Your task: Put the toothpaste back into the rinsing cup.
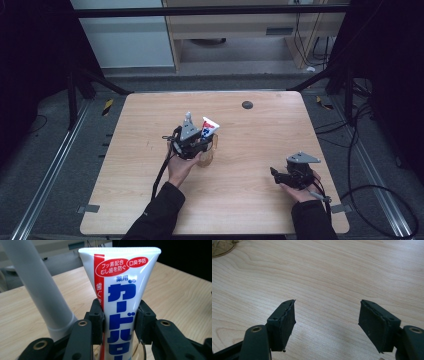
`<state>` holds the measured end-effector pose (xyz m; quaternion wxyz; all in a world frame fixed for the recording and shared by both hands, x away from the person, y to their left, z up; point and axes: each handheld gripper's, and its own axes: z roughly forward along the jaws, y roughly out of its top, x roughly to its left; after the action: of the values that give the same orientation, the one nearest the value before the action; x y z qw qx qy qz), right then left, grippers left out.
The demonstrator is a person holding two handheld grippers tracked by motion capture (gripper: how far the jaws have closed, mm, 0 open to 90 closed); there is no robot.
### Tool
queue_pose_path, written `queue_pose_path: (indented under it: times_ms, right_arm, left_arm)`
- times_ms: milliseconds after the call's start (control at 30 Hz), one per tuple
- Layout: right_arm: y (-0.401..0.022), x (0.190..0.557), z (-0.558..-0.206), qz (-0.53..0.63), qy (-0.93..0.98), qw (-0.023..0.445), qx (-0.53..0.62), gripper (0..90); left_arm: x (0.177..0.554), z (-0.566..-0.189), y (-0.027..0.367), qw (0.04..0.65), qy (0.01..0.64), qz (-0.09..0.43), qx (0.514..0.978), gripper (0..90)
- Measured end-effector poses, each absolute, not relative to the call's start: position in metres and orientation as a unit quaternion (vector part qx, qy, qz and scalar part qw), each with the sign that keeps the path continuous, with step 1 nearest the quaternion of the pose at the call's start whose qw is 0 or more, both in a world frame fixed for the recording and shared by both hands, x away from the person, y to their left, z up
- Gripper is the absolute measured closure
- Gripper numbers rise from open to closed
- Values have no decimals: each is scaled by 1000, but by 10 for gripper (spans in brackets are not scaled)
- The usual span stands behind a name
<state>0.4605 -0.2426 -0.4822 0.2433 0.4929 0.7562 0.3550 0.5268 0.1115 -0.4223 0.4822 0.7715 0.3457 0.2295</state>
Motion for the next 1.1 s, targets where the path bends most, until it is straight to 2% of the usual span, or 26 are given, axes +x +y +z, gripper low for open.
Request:
queue_pose_path:
  times_ms: [467,567,767,967,1100]
  right_arm:
    - [-242,459,-480,359,753,244,494,289]
    - [-242,459,-479,361,752,245,494,286]
    - [-242,459,-479,359,752,244,496,283]
    - [-243,459,-480,358,752,245,497,278]
    - [-243,457,-480,358,751,243,499,270]
  left_arm:
    - [515,-426,114,453,351,219,789,587]
    - [512,-424,117,451,350,227,789,504]
    - [500,-417,133,460,348,229,784,401]
    - [483,-412,158,484,345,225,772,373]
    - [474,-413,174,477,345,229,776,342]
